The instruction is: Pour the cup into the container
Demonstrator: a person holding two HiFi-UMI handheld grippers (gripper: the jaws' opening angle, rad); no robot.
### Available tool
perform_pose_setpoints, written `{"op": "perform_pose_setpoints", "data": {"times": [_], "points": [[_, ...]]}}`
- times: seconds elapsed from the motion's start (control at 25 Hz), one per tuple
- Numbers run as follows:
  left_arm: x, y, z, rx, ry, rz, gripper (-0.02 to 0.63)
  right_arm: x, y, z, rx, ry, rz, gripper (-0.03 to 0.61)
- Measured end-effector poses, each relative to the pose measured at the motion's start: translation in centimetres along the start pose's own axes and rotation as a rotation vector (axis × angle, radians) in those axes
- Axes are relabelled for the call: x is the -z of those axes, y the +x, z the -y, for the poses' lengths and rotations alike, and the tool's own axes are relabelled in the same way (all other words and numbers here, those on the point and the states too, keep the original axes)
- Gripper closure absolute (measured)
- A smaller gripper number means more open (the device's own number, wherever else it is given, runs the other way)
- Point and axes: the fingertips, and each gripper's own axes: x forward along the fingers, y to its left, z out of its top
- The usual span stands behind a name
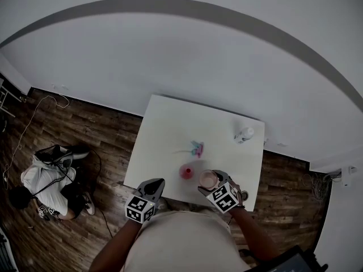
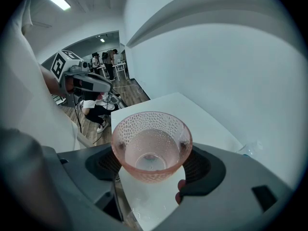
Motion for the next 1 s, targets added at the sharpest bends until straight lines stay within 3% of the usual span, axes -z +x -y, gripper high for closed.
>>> {"op": "perform_pose_setpoints", "data": {"times": [1.0], "points": [[1.7,-0.1,-1.0,0.012,-0.007,-0.025,0.603,3.2,5.4,-1.2,-0.103,-0.053,-0.289,0.201]]}}
